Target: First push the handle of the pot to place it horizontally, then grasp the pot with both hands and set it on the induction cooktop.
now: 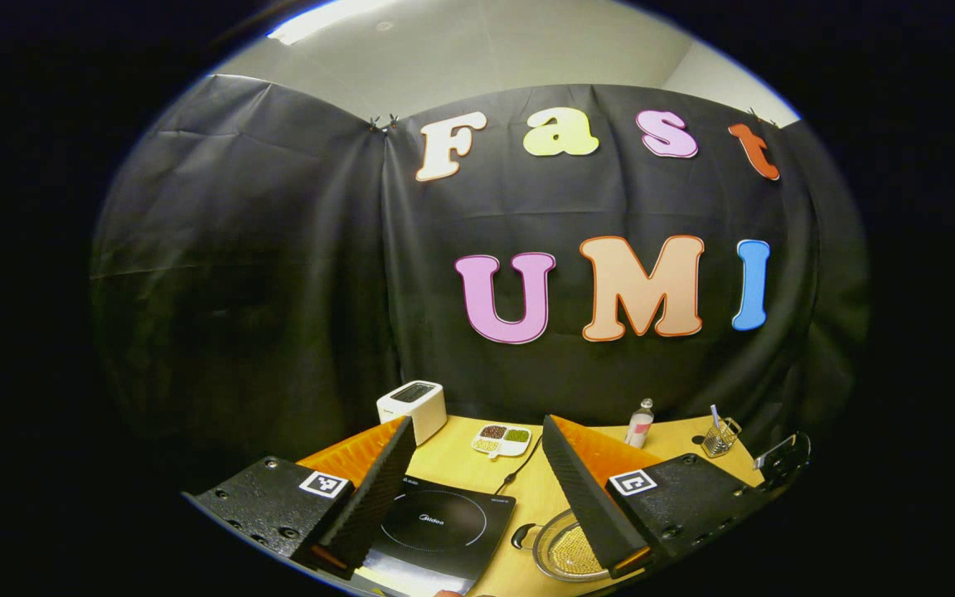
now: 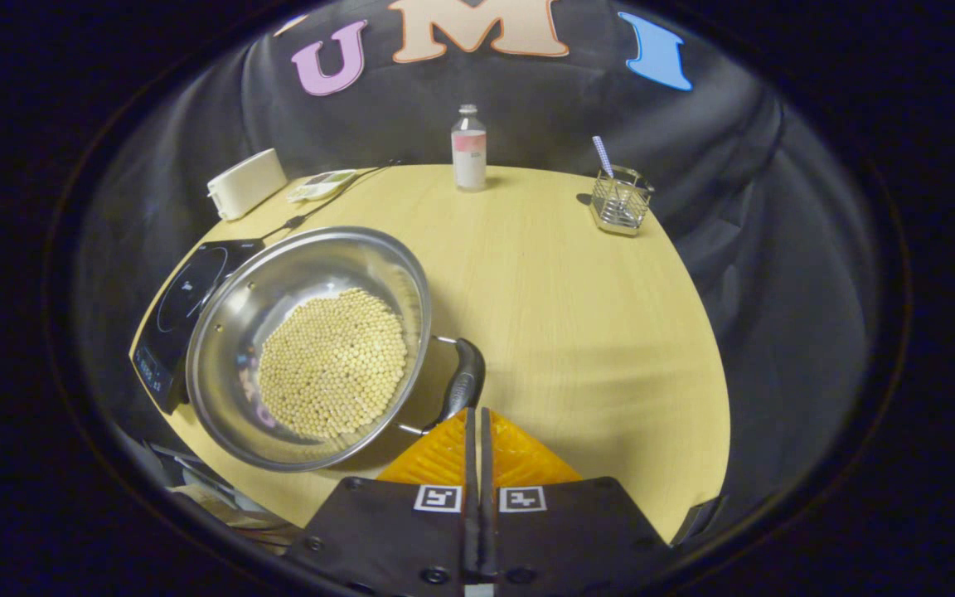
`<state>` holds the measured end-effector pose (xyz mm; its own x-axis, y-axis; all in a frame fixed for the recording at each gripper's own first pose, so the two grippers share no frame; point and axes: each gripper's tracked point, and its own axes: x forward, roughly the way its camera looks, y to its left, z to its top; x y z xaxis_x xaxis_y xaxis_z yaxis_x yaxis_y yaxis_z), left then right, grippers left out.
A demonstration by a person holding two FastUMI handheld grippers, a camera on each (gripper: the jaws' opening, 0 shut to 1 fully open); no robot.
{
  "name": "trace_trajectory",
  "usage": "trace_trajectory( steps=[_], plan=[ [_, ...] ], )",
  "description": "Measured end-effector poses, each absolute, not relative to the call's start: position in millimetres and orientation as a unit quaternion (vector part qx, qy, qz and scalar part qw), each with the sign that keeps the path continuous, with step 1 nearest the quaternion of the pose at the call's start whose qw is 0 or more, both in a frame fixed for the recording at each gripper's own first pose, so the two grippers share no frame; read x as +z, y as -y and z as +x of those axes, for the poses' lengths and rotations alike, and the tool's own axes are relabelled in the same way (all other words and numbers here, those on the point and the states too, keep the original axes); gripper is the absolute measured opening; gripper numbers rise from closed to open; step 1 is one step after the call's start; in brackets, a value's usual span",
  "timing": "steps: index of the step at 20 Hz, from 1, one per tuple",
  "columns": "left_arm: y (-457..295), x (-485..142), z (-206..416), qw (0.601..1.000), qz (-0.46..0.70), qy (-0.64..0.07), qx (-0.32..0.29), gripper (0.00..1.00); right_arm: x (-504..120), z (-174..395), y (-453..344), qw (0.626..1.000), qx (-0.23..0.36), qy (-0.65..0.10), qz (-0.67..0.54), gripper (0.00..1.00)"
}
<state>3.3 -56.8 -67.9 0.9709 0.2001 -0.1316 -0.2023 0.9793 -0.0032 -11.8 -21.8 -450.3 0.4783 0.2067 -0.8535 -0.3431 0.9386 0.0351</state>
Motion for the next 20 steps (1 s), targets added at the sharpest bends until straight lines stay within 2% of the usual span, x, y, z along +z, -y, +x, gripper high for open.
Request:
trace_trajectory(
  steps=[7,15,16,17,19,20],
  plan=[
    [63.2,-125.2,34.6,0.99,0.008,-0.124,0.065,0.99,-441.6,3.3,24.1,0.868,0.121,-0.48,-0.043,0.03],
    [82.7,-200.4,64.0,0.979,0.0,-0.205,-0.008,0.99,-416.8,3.3,13.9,0.885,0.102,-0.455,-0.01,0.0],
    [84.5,-208.7,66.3,0.976,-0.002,-0.216,-0.016,0.99,-414.6,2.7,9.3,0.885,0.103,-0.454,-0.003,0.07],
    [87.2,-218.4,66.8,0.973,-0.005,-0.228,-0.023,0.99,-413.0,3.4,8.7,0.885,0.101,-0.454,-0.002,0.1],
    [90.4,-237.7,69.5,0.967,-0.009,-0.252,-0.037,0.99,-411.3,4.6,3.3,0.886,0.103,-0.452,0.003,0.1],
    [91.1,-245.3,70.9,0.963,-0.01,-0.265,-0.042,0.99,-414.2,6.1,2.6,0.886,0.101,-0.453,0.003,0.27]
  ],
)
